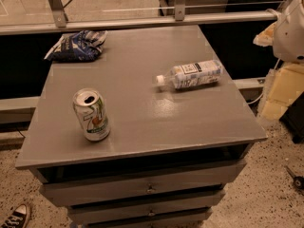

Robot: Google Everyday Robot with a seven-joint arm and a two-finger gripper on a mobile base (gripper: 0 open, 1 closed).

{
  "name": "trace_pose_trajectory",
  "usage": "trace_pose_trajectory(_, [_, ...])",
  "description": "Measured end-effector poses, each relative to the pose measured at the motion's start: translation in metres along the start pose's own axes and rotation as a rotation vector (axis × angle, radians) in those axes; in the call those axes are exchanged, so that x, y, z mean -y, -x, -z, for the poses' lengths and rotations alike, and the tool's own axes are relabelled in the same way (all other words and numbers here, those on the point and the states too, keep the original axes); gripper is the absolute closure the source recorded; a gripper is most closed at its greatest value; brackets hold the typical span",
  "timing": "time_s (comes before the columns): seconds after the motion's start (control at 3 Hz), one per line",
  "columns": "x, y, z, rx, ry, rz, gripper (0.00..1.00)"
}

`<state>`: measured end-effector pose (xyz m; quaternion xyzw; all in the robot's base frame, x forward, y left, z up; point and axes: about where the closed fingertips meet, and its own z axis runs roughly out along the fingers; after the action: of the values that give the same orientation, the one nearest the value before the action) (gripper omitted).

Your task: Pick blue chip bag

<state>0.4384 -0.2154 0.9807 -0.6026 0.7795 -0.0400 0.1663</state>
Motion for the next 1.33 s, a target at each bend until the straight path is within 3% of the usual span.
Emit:
trace_pose_trajectory(0.33, [0.000, 0.001, 0.000, 0.002, -0.002, 0.001, 0.00])
trace_pose_trajectory(0.67, [0.014, 0.037, -0.020, 0.083, 0.033, 0.056, 0.00])
trace_pose_trajectory(1.33, [0.090, 0.158, -0.075, 0.295, 0.013, 0.103, 0.00])
